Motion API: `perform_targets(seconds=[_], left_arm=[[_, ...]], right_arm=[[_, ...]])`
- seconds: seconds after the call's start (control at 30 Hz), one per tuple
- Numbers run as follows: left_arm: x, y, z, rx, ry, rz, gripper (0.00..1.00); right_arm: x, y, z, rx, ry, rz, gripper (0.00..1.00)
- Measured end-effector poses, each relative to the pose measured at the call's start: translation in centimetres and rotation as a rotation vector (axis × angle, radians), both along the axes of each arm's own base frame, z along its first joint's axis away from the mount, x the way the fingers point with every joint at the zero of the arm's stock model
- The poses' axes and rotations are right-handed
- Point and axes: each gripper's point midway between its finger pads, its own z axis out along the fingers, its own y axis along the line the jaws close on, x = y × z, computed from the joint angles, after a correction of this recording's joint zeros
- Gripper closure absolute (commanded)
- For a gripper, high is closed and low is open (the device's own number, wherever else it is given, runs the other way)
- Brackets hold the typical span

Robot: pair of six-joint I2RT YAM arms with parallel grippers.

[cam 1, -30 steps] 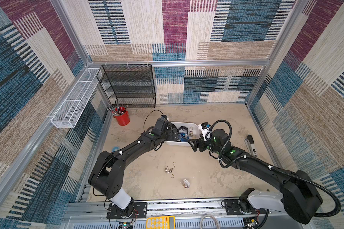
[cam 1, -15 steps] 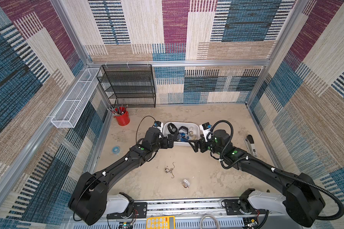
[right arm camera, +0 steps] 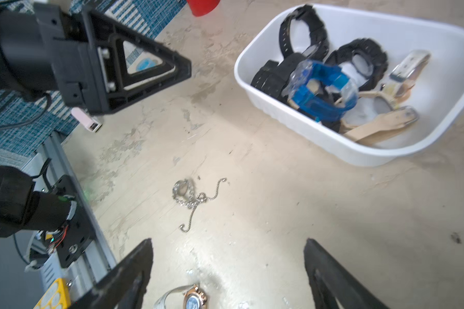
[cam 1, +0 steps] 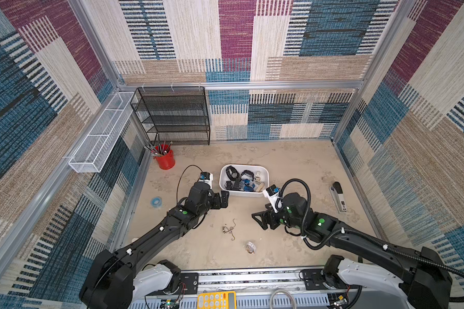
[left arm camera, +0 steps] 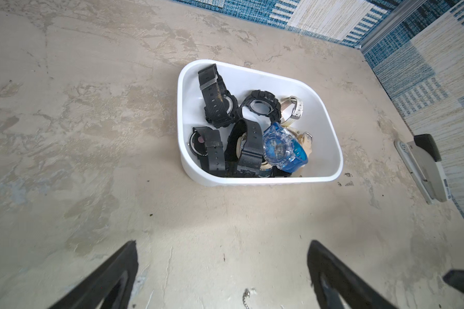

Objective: Put the watch into the storage box
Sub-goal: Pick up the watch at the center of the board.

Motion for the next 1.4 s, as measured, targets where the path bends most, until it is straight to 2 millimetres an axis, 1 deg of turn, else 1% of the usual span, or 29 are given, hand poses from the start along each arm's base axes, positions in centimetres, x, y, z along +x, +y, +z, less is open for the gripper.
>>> perform_targets(seconds=[0.1, 0.3, 0.53, 0.8, 1.03, 1.13, 1.3, 1.4], left_arm=[[-0.1, 0.1, 0.1, -0.004, -0.003, 0.003, 0.00], [-0.3, 0.3, 0.1, -0.008, -0.004, 0.007, 0.01], [-0.6, 0.5, -0.2, -0.007, 0.002, 0.011, 0.01], [-0.8, 0.6, 0.0, -0.019, -0.004, 0.016, 0.01], [-1.0, 0.7, 0.1, -0.024, -0.002, 0.020, 0.01], [-1.0, 0.8, 0.0, -0.023, 0.000, 0.021, 0.01], [-1.2, 1.0, -0.2, -0.019, 0.007, 0.025, 0.01], [-1.2, 1.0, 0.0, -0.021, 0.004, 0.026, 0.01]], right_arm=[[-1.5, -0.2, -1.1, -0.018, 0.042, 0.011, 0.17], [-4.2, -0.1, -2.5, -0.026, 0.094, 0.055, 0.18], [-6.6, 0.7, -3.8, -0.042, 0.137, 0.116, 0.18], [-8.5, 1.6, -5.6, -0.081, 0.176, 0.170, 0.19], [-9.3, 2.5, -6.9, -0.114, 0.180, 0.201, 0.27], [-9.7, 3.0, -7.4, -0.127, 0.182, 0.215, 0.32], [-9.4, 3.7, -7.9, -0.150, 0.171, 0.208, 0.45], [-9.3, 4.0, -8.4, -0.168, 0.171, 0.206, 0.56]])
